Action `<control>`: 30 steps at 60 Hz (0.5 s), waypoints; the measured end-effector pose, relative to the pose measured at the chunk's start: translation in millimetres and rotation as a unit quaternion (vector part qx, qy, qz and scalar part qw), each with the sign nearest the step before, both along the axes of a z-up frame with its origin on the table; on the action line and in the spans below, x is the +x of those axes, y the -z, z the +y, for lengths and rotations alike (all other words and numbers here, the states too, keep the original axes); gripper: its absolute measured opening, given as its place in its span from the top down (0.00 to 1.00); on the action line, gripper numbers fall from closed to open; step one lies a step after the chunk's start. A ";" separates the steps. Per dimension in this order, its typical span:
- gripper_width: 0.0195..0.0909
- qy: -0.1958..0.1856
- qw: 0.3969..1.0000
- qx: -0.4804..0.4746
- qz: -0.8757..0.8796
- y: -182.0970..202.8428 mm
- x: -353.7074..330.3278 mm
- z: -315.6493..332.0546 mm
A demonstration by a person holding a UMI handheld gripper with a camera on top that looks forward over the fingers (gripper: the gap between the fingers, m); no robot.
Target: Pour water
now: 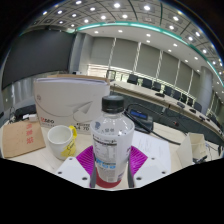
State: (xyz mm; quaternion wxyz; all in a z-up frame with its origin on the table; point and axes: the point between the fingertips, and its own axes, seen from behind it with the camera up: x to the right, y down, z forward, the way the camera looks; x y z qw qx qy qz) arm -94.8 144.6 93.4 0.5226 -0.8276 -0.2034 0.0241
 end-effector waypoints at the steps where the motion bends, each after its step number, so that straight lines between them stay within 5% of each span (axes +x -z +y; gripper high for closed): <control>1: 0.66 -0.002 1.000 -0.001 0.006 2.9 -0.8 -0.5; 14: 0.65 0.007 0.997 -0.028 0.070 40.9 -1.0 -3.3; 30: 0.55 0.010 0.996 0.003 0.091 38.7 -0.7 -2.4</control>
